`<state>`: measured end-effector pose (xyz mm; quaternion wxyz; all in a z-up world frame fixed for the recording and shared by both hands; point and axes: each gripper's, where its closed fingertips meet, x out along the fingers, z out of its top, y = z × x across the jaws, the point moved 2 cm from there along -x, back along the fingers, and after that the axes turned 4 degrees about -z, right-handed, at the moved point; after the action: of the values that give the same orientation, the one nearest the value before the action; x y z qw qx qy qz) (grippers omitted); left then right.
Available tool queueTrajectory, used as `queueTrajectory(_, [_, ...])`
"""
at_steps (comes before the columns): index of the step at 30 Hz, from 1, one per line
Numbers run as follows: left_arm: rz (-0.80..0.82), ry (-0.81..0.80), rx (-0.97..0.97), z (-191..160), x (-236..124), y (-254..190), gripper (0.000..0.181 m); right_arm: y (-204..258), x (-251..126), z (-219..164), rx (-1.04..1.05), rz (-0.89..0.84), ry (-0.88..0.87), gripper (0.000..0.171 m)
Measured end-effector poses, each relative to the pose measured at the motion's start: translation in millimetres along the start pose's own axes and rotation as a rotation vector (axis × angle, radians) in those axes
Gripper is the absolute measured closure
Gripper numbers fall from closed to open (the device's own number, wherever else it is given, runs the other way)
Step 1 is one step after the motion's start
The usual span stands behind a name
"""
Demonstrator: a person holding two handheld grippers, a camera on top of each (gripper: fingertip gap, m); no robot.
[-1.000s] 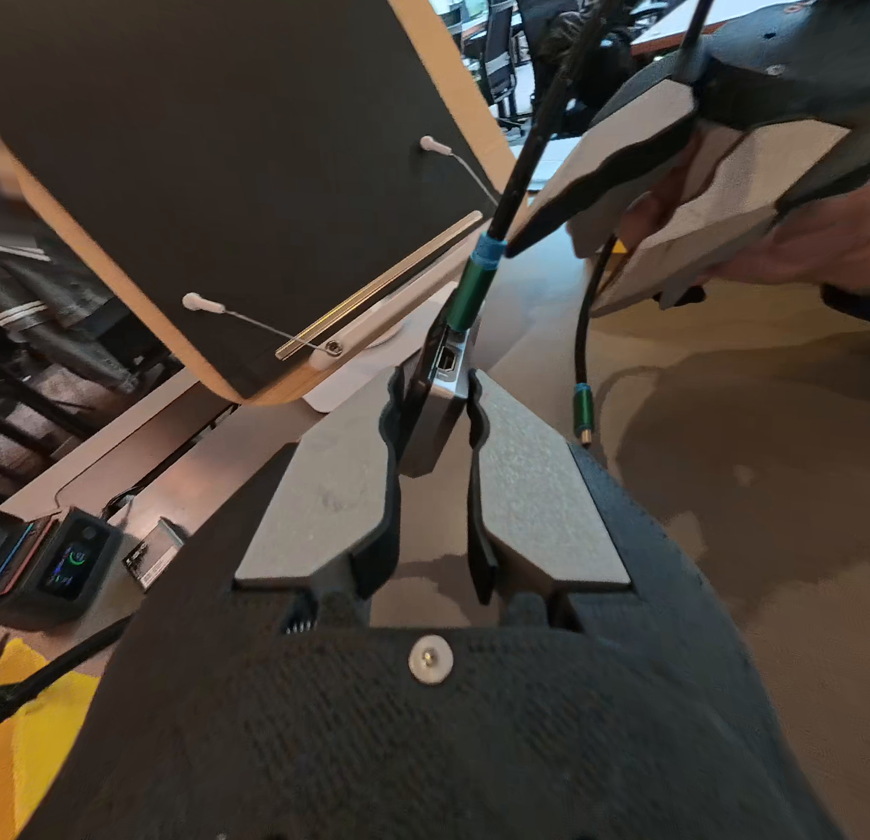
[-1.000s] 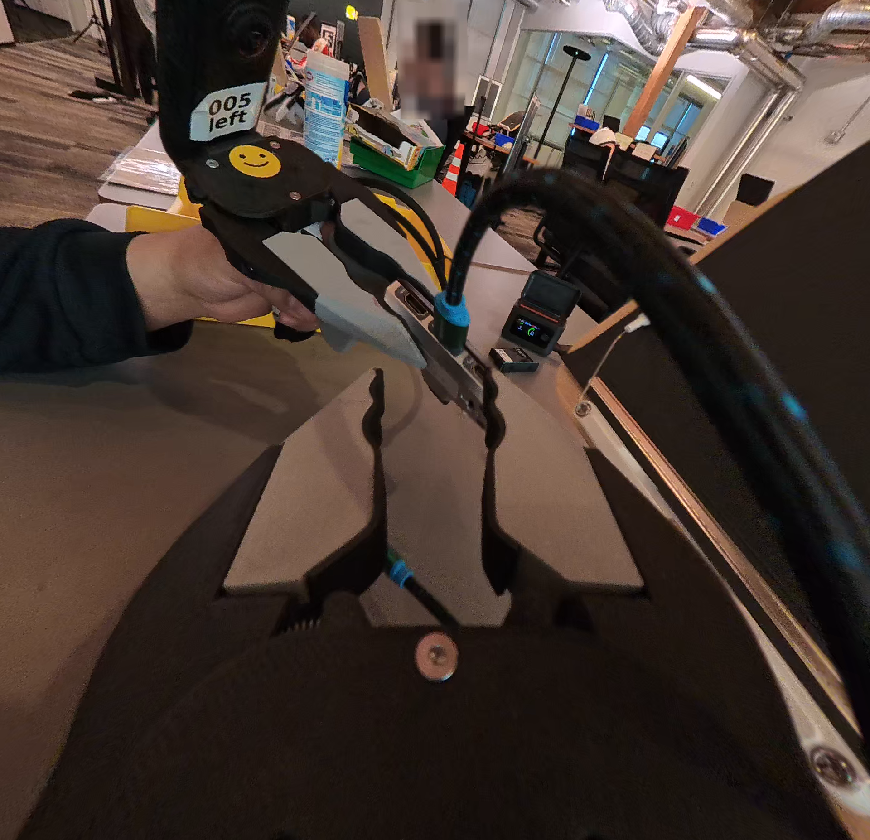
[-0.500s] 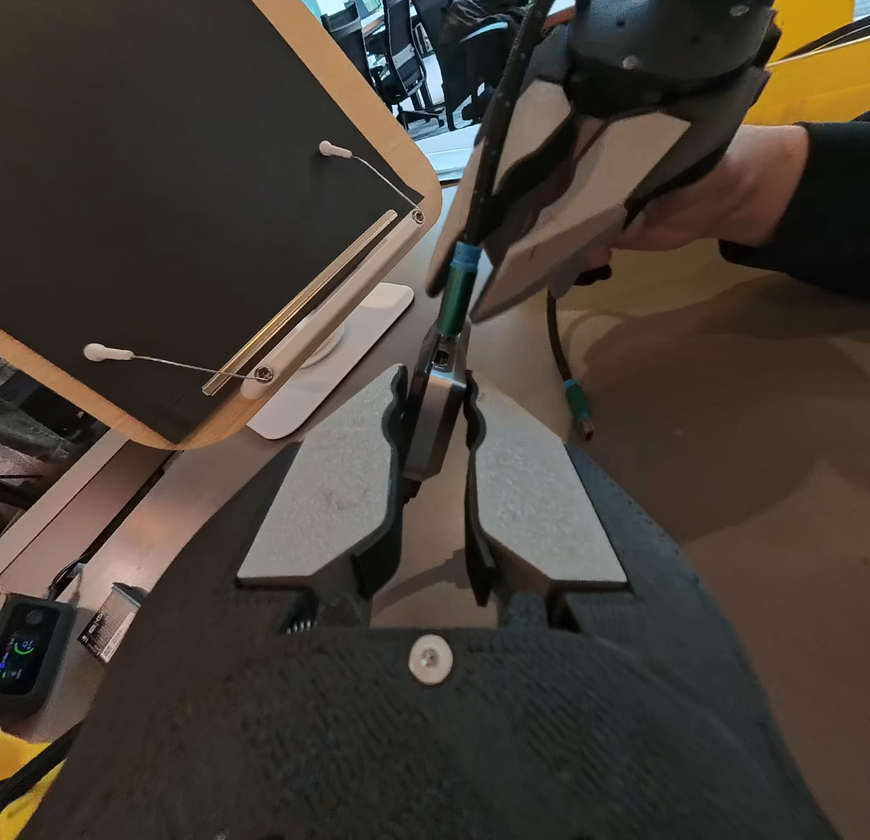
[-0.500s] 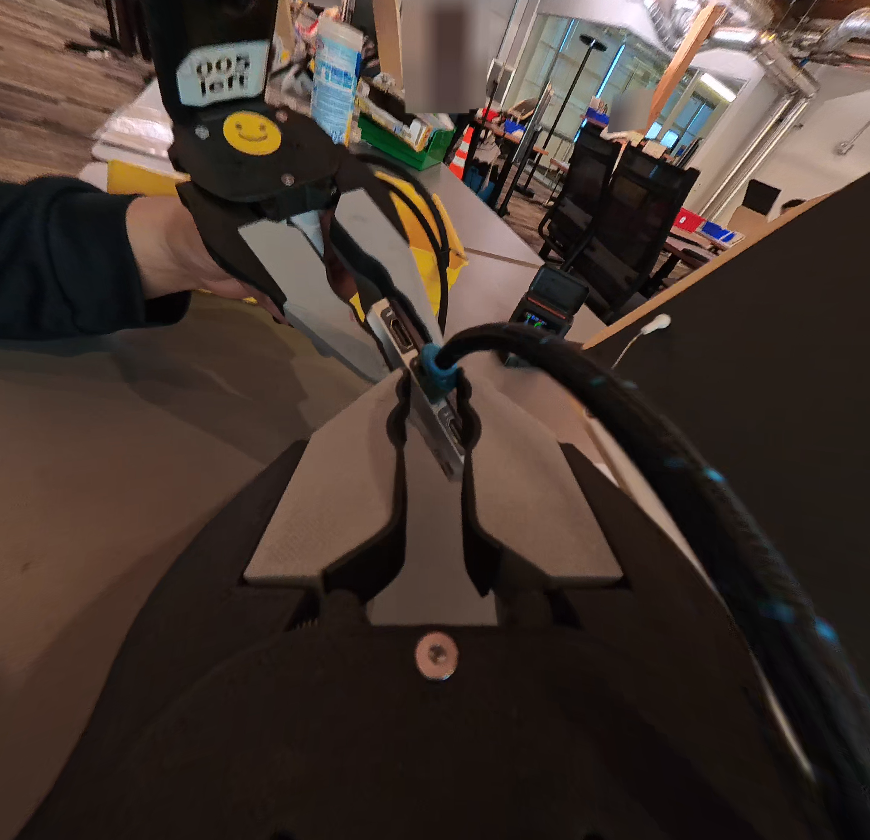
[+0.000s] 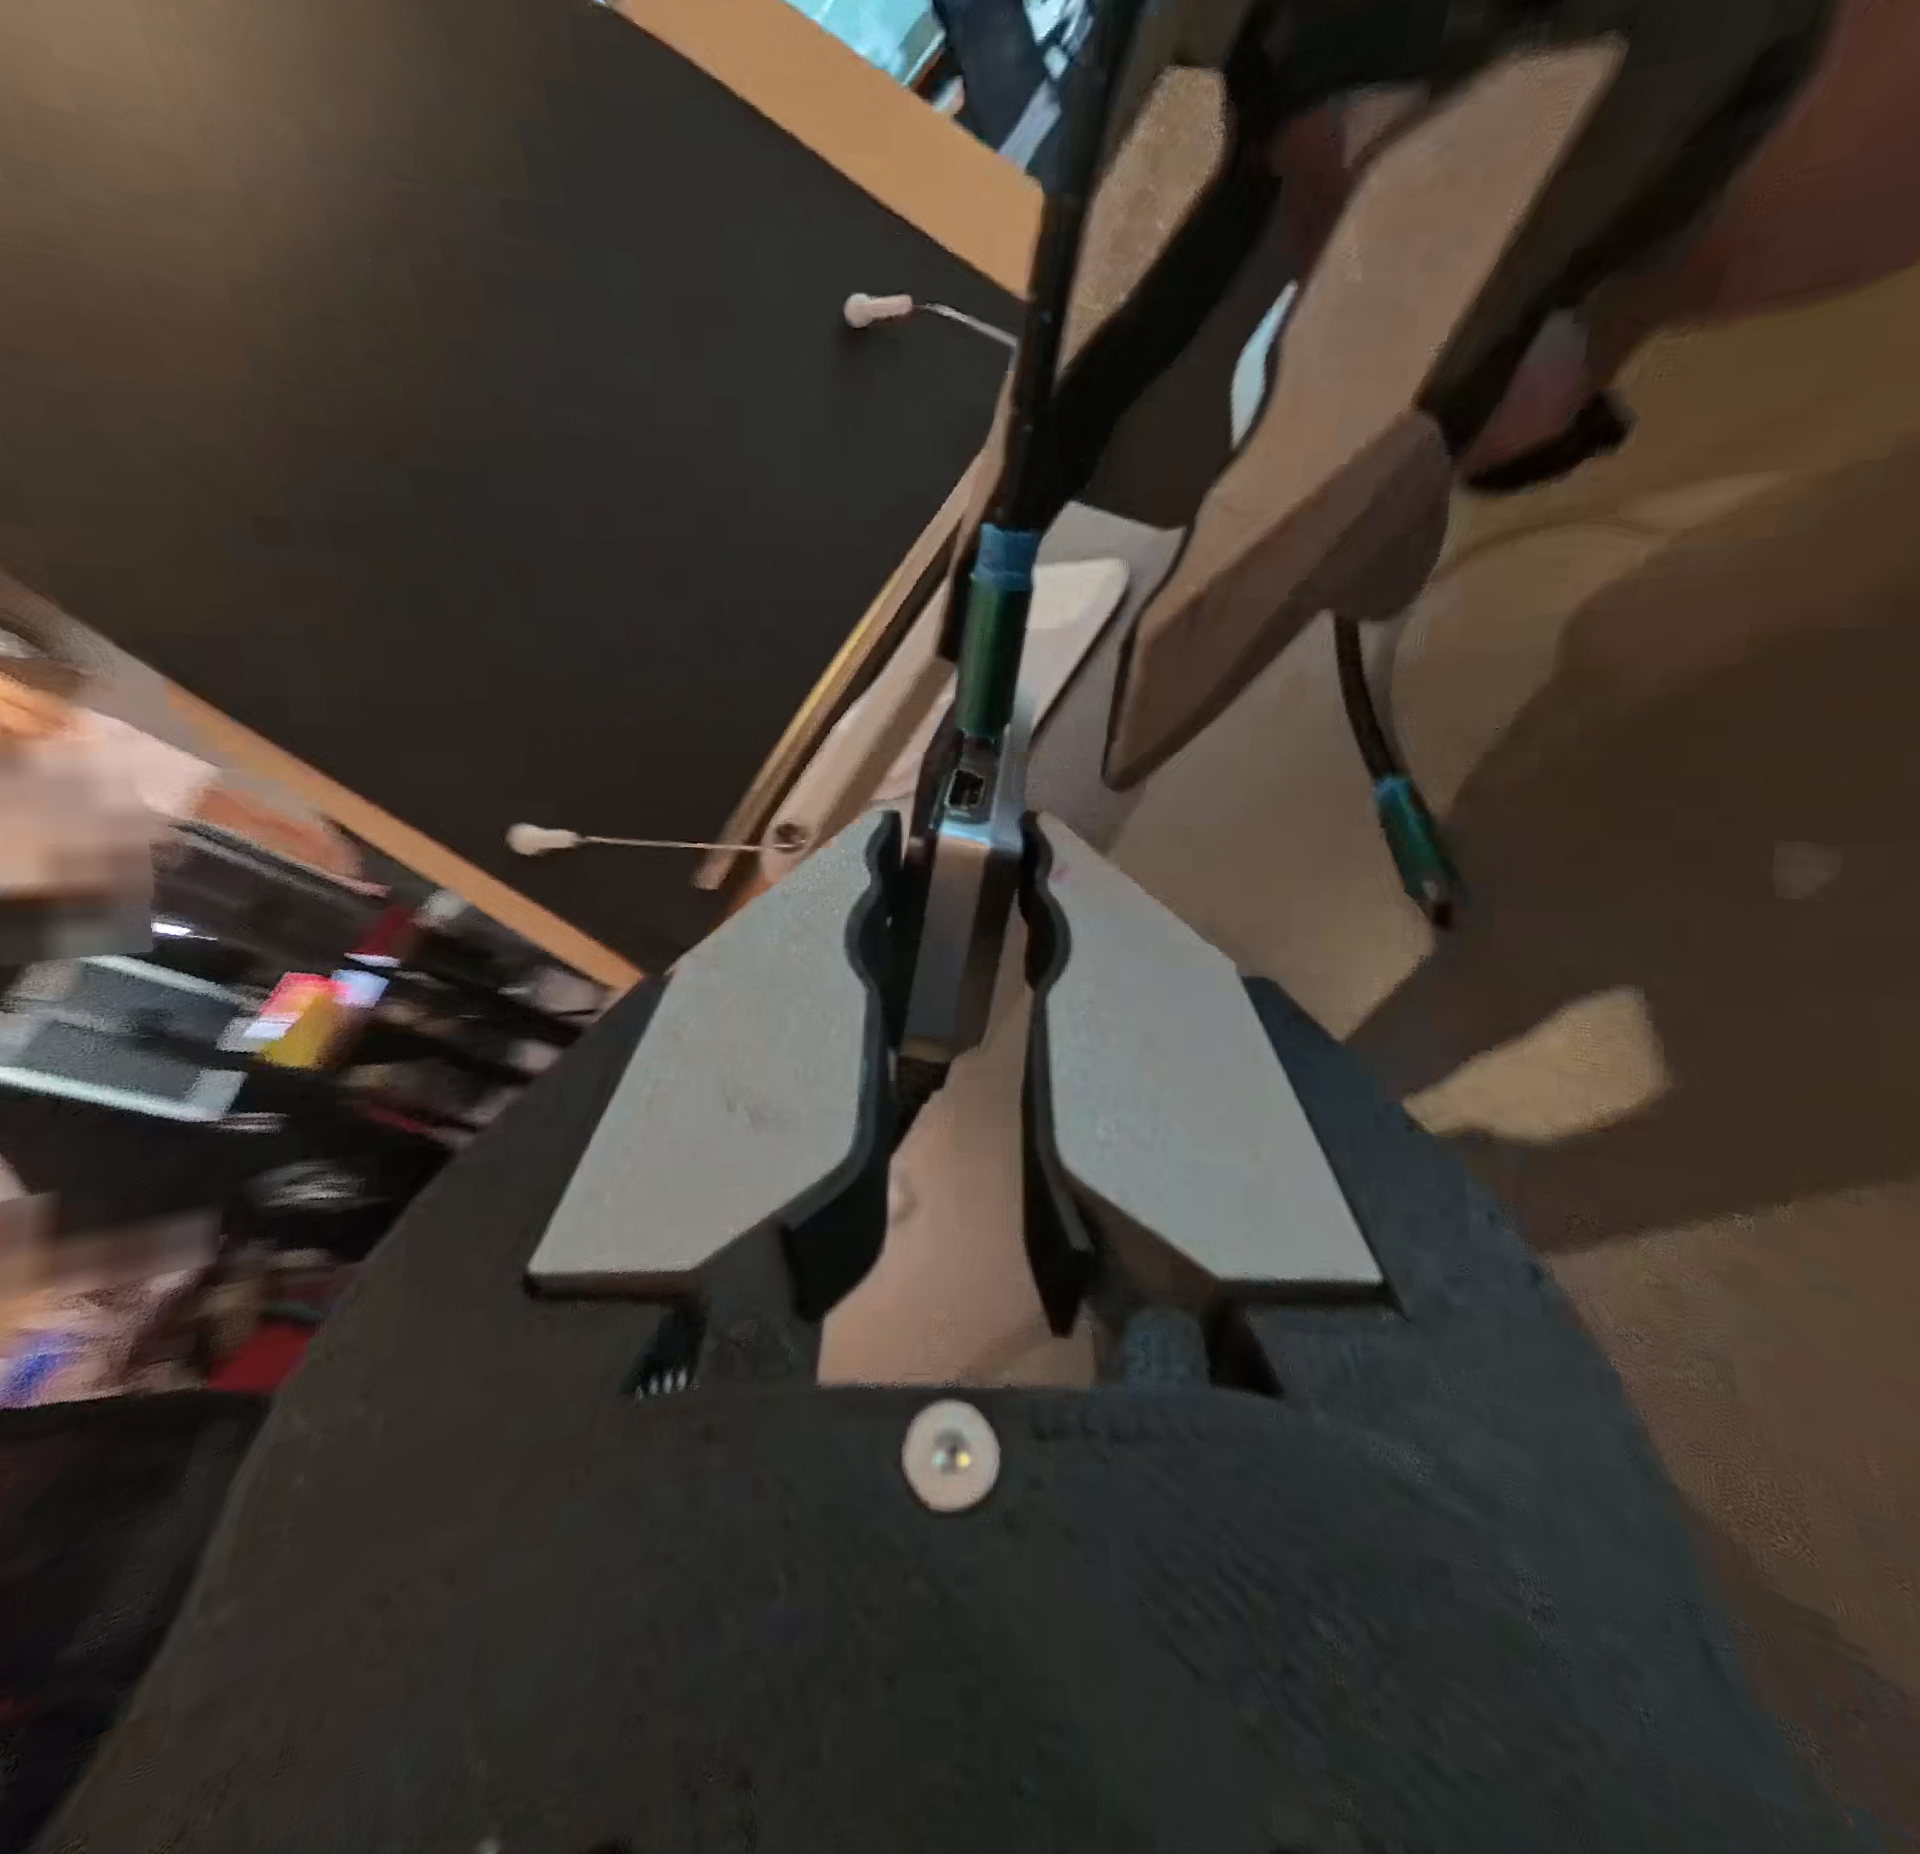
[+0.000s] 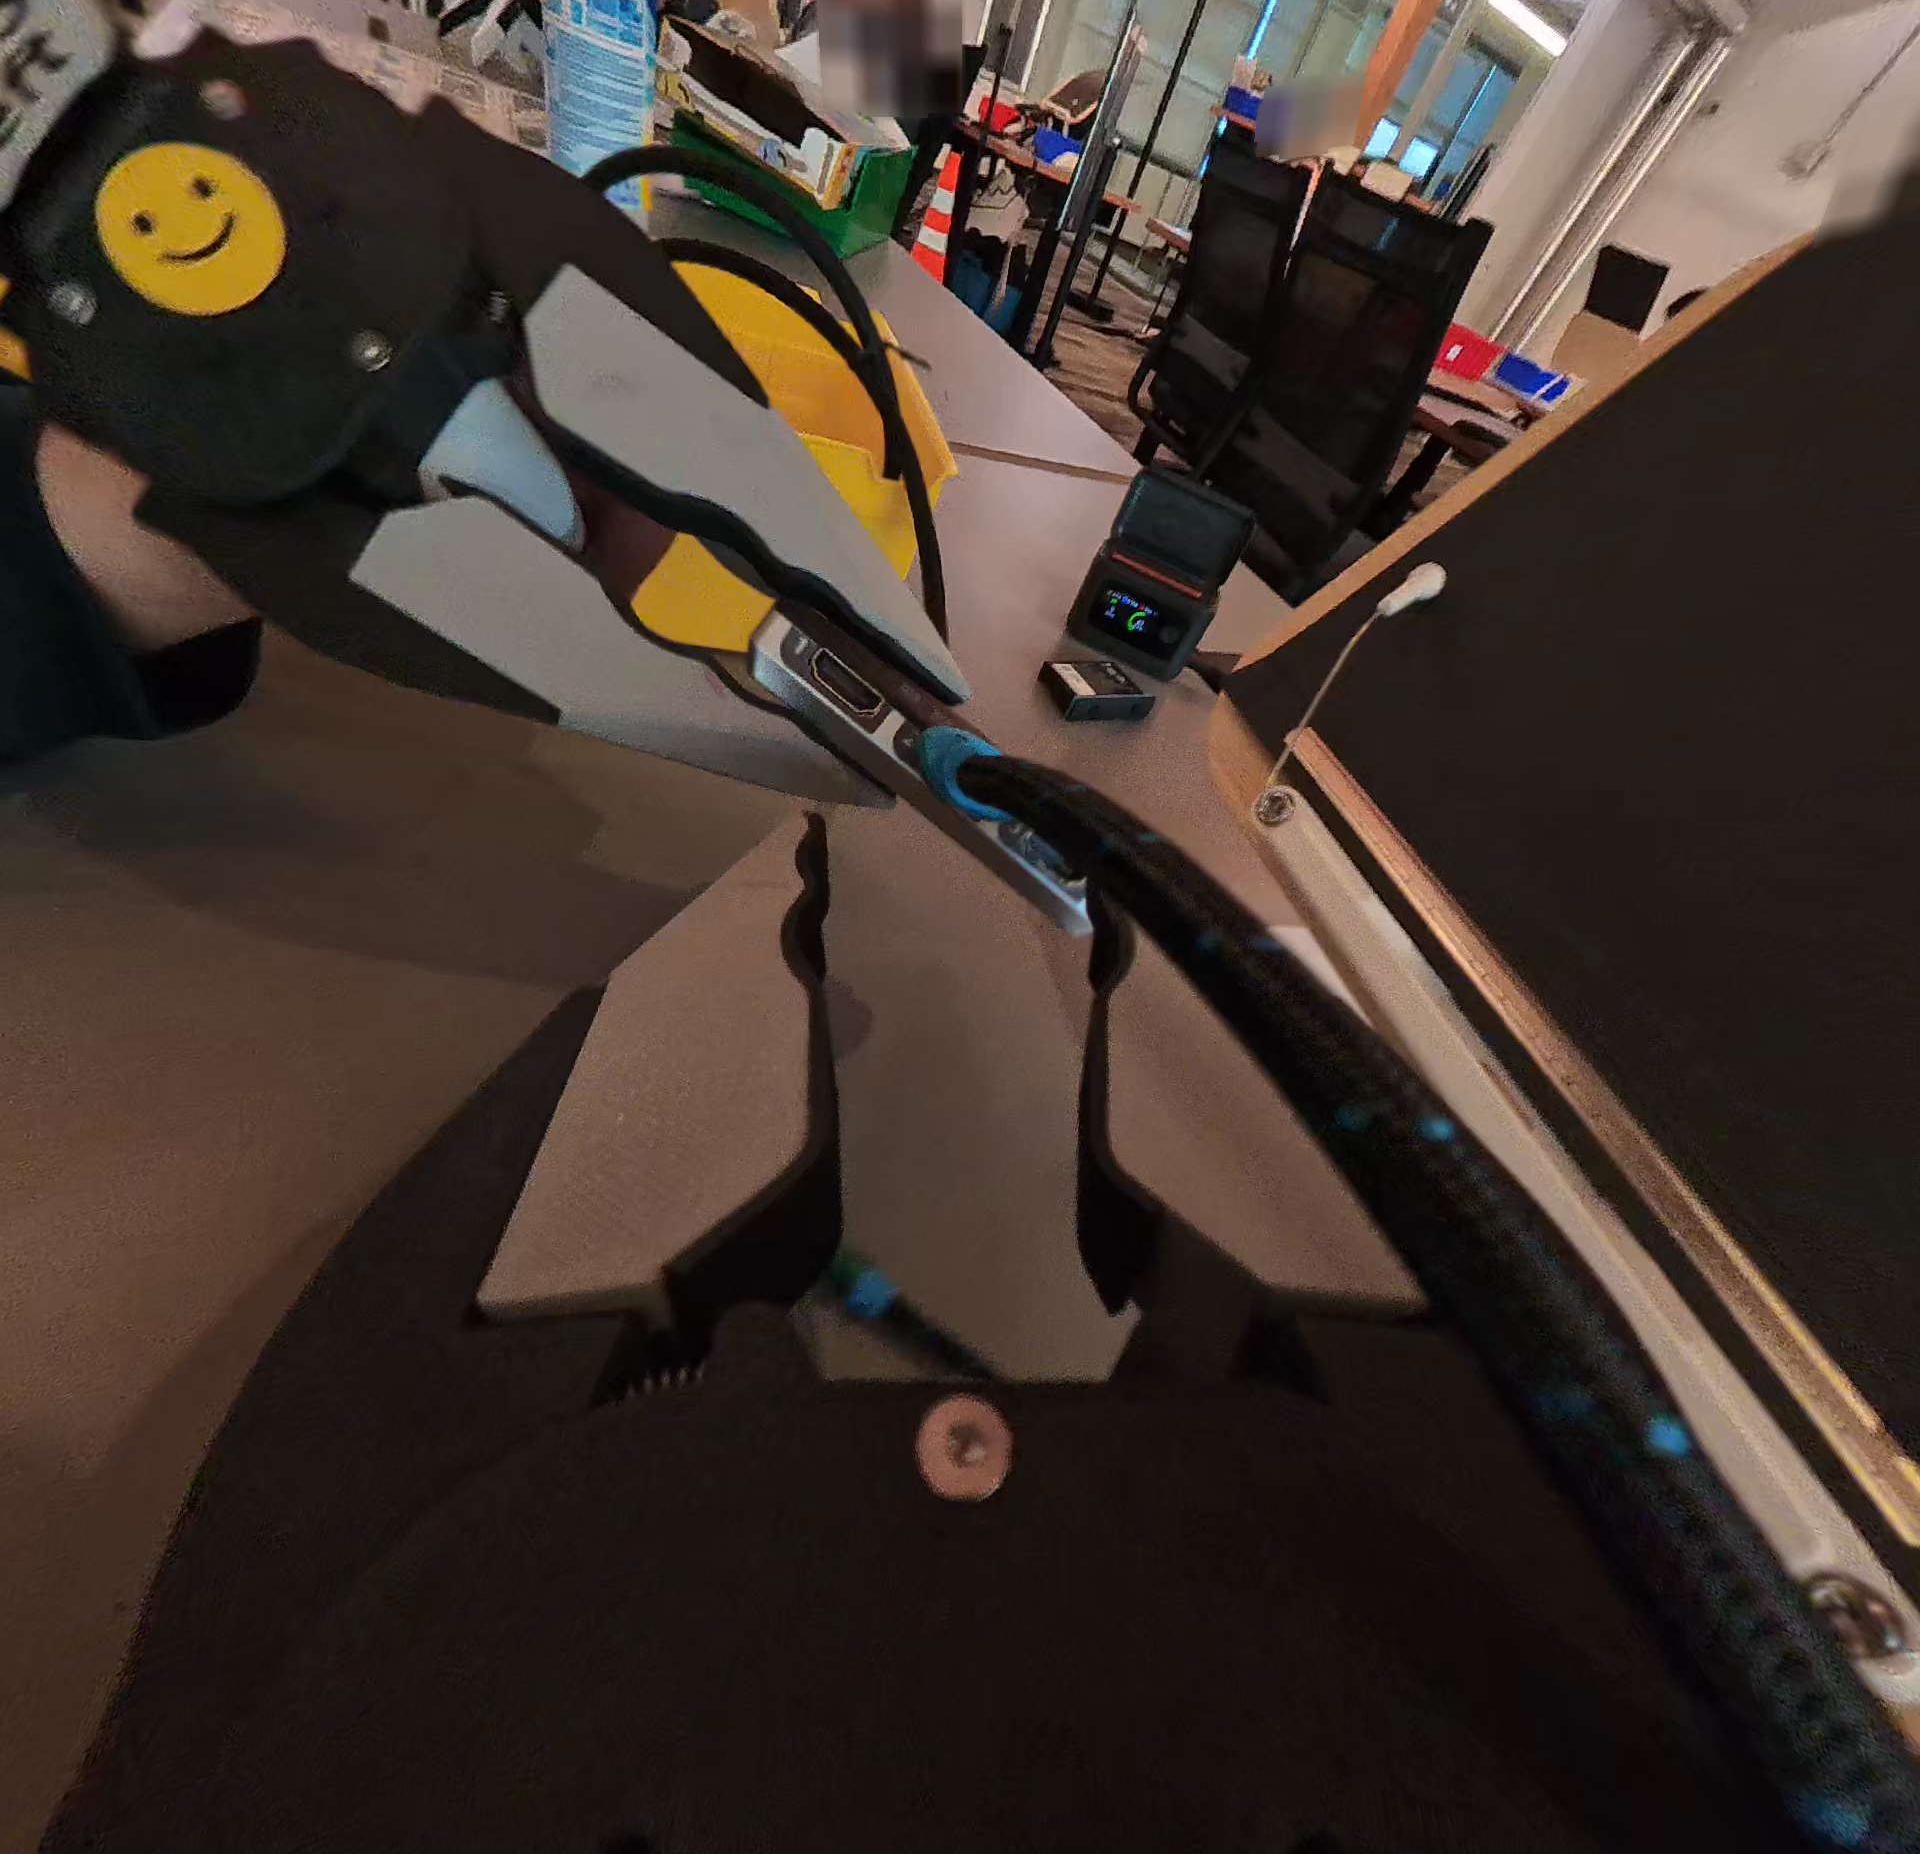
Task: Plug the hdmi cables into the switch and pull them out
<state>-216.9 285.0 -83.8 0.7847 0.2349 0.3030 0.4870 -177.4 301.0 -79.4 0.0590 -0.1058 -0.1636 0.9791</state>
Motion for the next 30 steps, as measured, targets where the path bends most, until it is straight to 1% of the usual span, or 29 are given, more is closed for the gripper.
queueTrajectory(3, [0.114,0.079,0.176,-2.5,1.6,3.2,0.162,-2.4,2.8,-9.0,0.031,-0.002,0.034,0.12])
queueTrajectory(5, [0.158,0.1,0.176,-5.1,0.5,9.8,0.161,-2.5,4.7,-15.9,0.048,0.007,0.056,0.122])
queueTrajectory(6, [0.187,0.132,0.192,-8.5,-0.8,15.6,0.162,-2.1,5.6,-18.1,0.058,0.01,0.059,0.122])
queueTrajectory(9, [0.268,0.285,0.351,-7.8,-9.8,39.9,0.163,1.4,6.0,-16.6,0.053,0.023,0.027,0.124])
queueTrajectory(10, [0.285,0.331,0.383,-3.1,-14.6,51.5,0.163,1.6,4.7,-12.7,0.048,0.016,0.007,0.127])
queueTrajectory(11, [0.315,0.362,0.409,4.4,-20.5,67.0,0.162,4.8,2.5,-5.8,0.046,0.029,-0.029,0.135])
queueTrajectory(14, [0.392,0.41,0.436,26.7,-39.9,127.3,0.162,21.0,-5.5,14.6,0.099,0.133,-0.147,0.134])
queueTrajectory(16, [0.457,0.447,0.449,43.0,-58.1,176.2,0.162,32.7,-5.9,14.5,0.133,0.224,-0.158,0.135])
queueTrajectory(18, [0.527,0.491,0.459,63.5,-81.4,225.4,0.163,37.7,-0.3,5.7,0.139,0.249,-0.113,0.131])
queueTrajectory(20, [0.584,0.508,0.427,91.0,-106.5,268.3,0.163,42.6,5.2,-2.3,0.12,0.263,-0.074,0.133])
queueTrajectory(23, [0.637,0.455,0.328,145.1,-140.5,310.0,0.164,51.9,12.6,-12.8,0.095,0.293,-0.018,0.133])
queueTrajectory(25, [0.61,0.381,0.22,180.9,-153.6,316.6,0.163,58.3,16.4,-20.1,0.074,0.316,0.019,0.133])
queueTrajectory(26, [0.608,0.341,0.201,198.8,-158.7,316.1,0.164,60.8,18.1,-24.1,0.064,0.325,0.038,0.133])
queueTrajectory(28, [0.593,0.272,0.22,232.0,-163.7,309.2,0.164,63.9,21.4,-31.3,0.053,0.332,0.071,0.133])
queueTrajectory(30, [0.602,0.238,0.27,260.9,-166.9,305.0,0.164,66.6,24.3,-37.2,0.046,0.338,0.099,0.132])
